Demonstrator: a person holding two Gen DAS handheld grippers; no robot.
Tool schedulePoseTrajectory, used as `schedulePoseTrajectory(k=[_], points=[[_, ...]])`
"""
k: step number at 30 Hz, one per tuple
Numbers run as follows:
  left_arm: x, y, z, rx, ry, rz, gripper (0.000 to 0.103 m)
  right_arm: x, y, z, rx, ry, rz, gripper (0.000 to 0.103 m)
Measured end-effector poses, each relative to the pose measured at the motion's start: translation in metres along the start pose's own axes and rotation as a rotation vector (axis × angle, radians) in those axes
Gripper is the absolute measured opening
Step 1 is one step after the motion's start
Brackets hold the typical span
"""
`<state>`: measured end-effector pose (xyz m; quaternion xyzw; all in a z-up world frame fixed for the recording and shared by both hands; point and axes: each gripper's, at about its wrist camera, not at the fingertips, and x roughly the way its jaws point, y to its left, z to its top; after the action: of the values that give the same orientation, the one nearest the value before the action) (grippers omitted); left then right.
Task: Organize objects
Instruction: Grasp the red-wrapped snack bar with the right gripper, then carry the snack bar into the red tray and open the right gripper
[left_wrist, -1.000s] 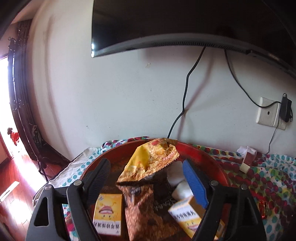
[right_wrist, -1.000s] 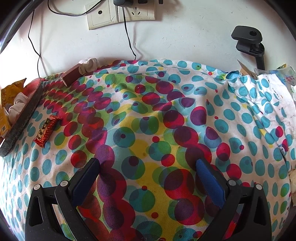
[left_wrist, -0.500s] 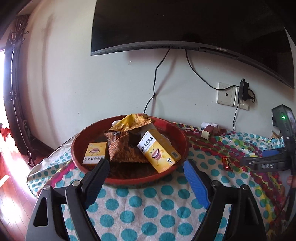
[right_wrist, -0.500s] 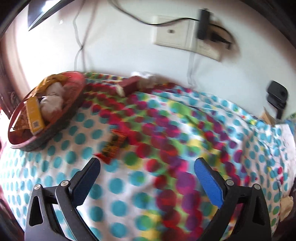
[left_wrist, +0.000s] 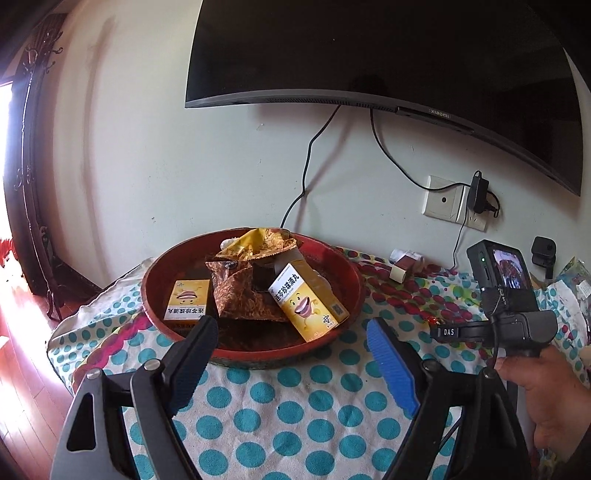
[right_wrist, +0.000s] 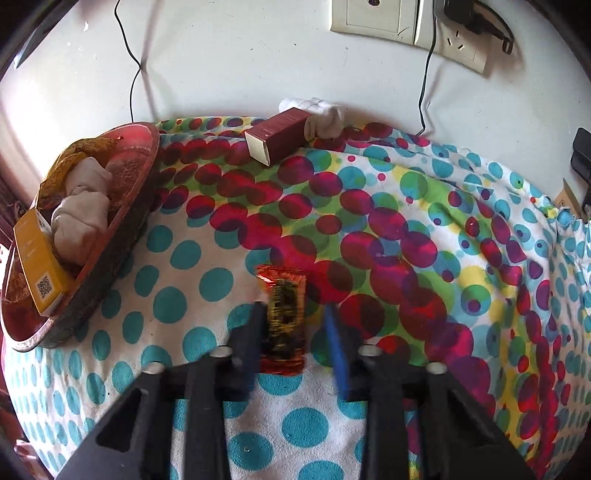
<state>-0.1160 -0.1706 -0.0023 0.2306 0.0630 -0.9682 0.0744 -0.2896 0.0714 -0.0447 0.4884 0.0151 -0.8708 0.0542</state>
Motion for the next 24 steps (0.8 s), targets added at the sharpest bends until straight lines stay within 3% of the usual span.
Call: schedulePoseTrajectory(k=[5,13,16,24], points=[[0.002,0.004,0.000,-0.007,-0.001,0.007,0.085,-0.010,-0.010,-0.010,-0.020,-0.024,-0.022,0.018],[0.017,0.006,-0.010,-0.022,0.087,0.007,0.085,-0.024,-0.012,-0.013,-0.076,-0.051,-0.056,0.018],[0.016,0.009,-0.012,-0.032,0.109,0.012,0.085,-0.009,0.016,0.001,-0.107,-0.066,-0.071,0.018],[0.003,0.028,-0.014,-0.042,0.118,0.056,0.085,-0.039,0.070,0.016,-0.197,-0.138,-0.011,0.018]])
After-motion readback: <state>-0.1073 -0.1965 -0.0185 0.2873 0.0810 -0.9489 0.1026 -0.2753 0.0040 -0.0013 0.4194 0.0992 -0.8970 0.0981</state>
